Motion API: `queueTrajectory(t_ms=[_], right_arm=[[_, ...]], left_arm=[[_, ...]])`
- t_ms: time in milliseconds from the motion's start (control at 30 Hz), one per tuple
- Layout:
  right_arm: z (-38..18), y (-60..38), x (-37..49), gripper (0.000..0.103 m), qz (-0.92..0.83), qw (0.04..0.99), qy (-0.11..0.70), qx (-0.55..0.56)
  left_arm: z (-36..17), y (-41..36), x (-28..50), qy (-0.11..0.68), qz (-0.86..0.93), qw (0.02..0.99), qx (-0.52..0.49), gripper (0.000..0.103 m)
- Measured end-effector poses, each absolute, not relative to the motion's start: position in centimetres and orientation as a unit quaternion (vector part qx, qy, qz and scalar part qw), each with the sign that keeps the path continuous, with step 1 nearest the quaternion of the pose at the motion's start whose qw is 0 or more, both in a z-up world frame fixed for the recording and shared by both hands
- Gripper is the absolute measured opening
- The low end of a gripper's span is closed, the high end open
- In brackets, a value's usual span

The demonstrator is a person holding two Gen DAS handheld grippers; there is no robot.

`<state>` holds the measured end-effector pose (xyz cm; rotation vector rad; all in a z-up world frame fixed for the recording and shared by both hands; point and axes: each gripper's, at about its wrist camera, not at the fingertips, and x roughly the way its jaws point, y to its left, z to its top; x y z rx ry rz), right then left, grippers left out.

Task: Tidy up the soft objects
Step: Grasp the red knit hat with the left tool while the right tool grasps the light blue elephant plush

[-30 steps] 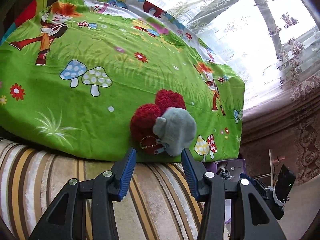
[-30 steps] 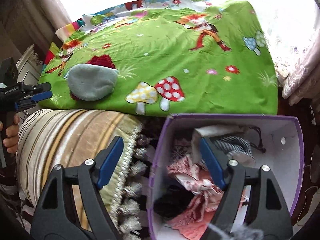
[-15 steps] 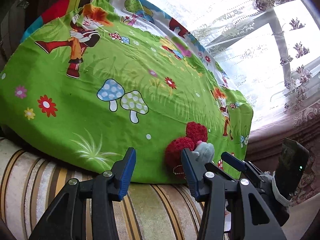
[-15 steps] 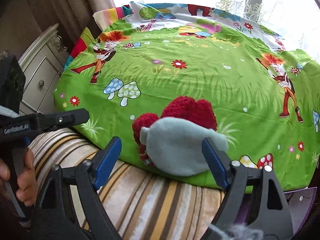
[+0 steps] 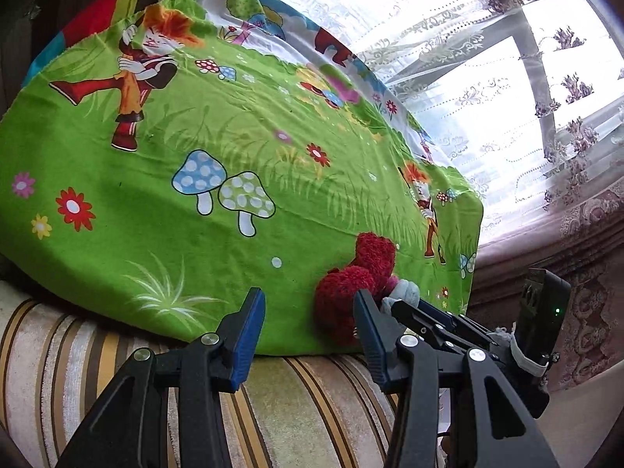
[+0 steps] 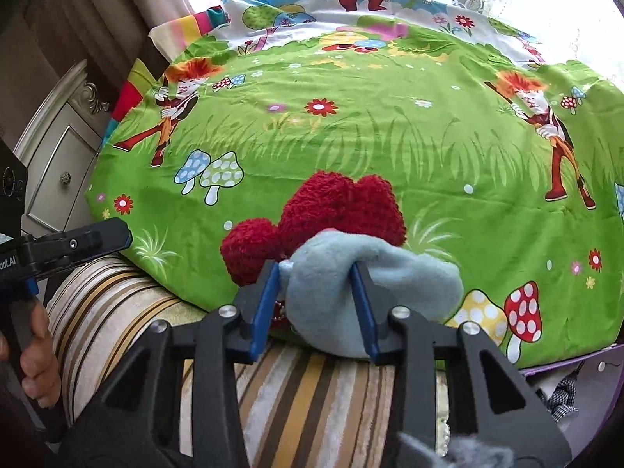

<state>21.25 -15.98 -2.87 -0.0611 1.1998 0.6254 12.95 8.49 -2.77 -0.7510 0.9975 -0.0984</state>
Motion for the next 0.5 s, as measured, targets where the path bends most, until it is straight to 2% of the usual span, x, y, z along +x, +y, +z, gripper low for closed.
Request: queueTrajectory(t_ms=[133,200,500], right_arm=[[-2.6,-19.8,20.9,0.039,0.281,0.781,0.559,0.003],[-2.5,-21.7,20.8,0.039,0.273,0.784,0.558,0.015],[-3.3,-29.5,20.4,0.036,0.240,0.788,0.563,0.063]], left_arm=[[-3.1,7.1,14.1,0.482,-0.062,0.803,-0.344,0.049],[-3.4,6.2,14.8,0.490,-0.074,0.799,-0.341,0.053],[-6.4,6.4,19.3,0.508,-0.081,0.761,-0.395,0.054]])
